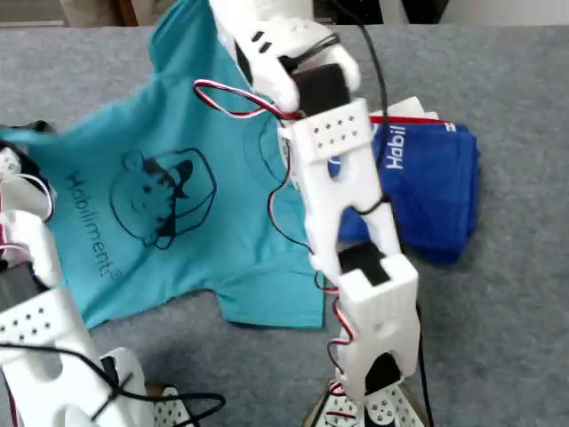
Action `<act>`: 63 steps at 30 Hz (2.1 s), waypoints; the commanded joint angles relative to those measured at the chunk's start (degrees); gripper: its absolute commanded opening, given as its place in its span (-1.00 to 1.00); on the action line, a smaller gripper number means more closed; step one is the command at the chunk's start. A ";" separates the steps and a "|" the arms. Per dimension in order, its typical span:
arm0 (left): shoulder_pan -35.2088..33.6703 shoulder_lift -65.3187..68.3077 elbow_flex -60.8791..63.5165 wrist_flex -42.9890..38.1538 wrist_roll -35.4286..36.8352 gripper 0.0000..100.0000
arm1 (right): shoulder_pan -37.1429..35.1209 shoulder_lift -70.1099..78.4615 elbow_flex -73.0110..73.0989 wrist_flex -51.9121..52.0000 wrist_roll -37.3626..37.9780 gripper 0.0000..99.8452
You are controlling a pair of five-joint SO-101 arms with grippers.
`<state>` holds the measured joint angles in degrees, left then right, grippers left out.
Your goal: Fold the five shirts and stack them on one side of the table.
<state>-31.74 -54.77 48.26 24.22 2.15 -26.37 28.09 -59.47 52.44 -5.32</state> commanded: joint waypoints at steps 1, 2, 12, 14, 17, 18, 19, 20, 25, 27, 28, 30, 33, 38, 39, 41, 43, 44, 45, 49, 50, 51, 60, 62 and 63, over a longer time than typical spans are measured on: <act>-0.44 5.05 -0.97 -11.52 0.35 -0.96 | 1.19 1.98 -3.91 -2.46 -0.62 -1.00; -0.70 7.16 -2.46 -11.52 0.35 -0.96 | 1.19 2.59 -4.53 -2.46 -0.62 -1.00; -0.79 23.69 -8.79 -11.43 0.26 -0.96 | 1.27 3.30 -5.14 8.70 0.00 -1.00; -1.05 24.84 -8.18 -11.34 0.26 -0.96 | 1.36 3.30 -5.14 13.80 2.55 -1.00; -0.97 24.66 -5.89 -9.58 -0.62 -0.96 | 2.24 3.30 -5.14 21.80 10.46 -1.00; -0.70 24.66 -5.19 -8.26 -2.02 -0.96 | 2.42 3.30 -5.14 24.62 13.27 -1.00; -0.62 24.66 -4.84 -6.33 -3.52 -0.96 | 2.51 3.21 -5.41 27.43 16.18 -1.00; -0.62 24.66 -4.75 -4.04 -4.92 -0.96 | 2.59 3.03 -6.11 30.59 19.16 -1.00; -0.62 24.48 -6.59 13.19 -9.85 -0.96 | 1.98 2.77 -10.07 49.23 27.52 -1.00; -0.53 24.04 -7.30 23.91 -14.33 -0.96 | 2.68 2.33 -7.43 50.02 27.78 -1.00; -0.26 23.52 -7.12 28.40 -16.70 -0.96 | 3.47 1.54 -5.67 50.02 28.40 -1.00; 0.88 22.29 -4.84 32.53 -19.60 -0.96 | 3.38 -1.45 -1.10 50.02 29.98 -1.00; 1.41 19.38 0.00 32.53 -19.87 -0.96 | 0.92 -8.22 11.03 50.02 31.91 -1.00; 1.05 14.55 6.77 32.62 -20.31 -0.96 | -1.63 -23.16 37.76 42.64 31.82 -1.00; 0.88 13.49 8.00 32.70 -20.48 -0.96 | -1.45 -26.51 42.86 40.09 31.82 -1.00; -0.09 11.38 10.02 33.93 -22.68 -0.96 | -0.92 -33.01 52.53 35.69 31.74 -1.00; -1.23 9.19 11.16 35.87 -24.62 -0.96 | -0.75 -39.16 60.79 32.70 31.74 -1.00; -2.20 8.13 11.52 36.92 -25.58 -0.96 | -0.75 -41.98 64.48 31.74 31.74 -1.00; -3.25 7.16 11.52 38.24 -26.64 -0.96 | -0.75 -44.70 67.82 31.12 31.74 -1.00; -7.21 4.00 11.60 40.26 -30.15 -0.96 | -0.75 -54.73 79.34 30.51 31.74 -1.00; -8.35 3.74 11.78 40.26 -30.86 -0.96 | -0.75 -56.92 81.63 30.51 31.74 -1.00; -9.41 3.38 11.87 40.00 -31.65 -0.96 | -0.75 -58.86 83.82 30.42 31.82 -1.00; -8.26 3.12 15.56 41.14 -37.45 -0.96 | -0.75 -71.25 103.16 25.32 31.82 -1.00; -7.82 3.21 17.85 40.88 -39.74 -0.96 | -0.66 -72.84 107.30 23.38 32.09 -1.00; -7.82 3.30 18.99 40.88 -40.79 -0.96 | -0.66 -73.63 109.05 22.77 32.09 -1.00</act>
<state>-40.44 -50.46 65.67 65.10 -36.18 -27.25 -42.68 45.67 77.76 26.24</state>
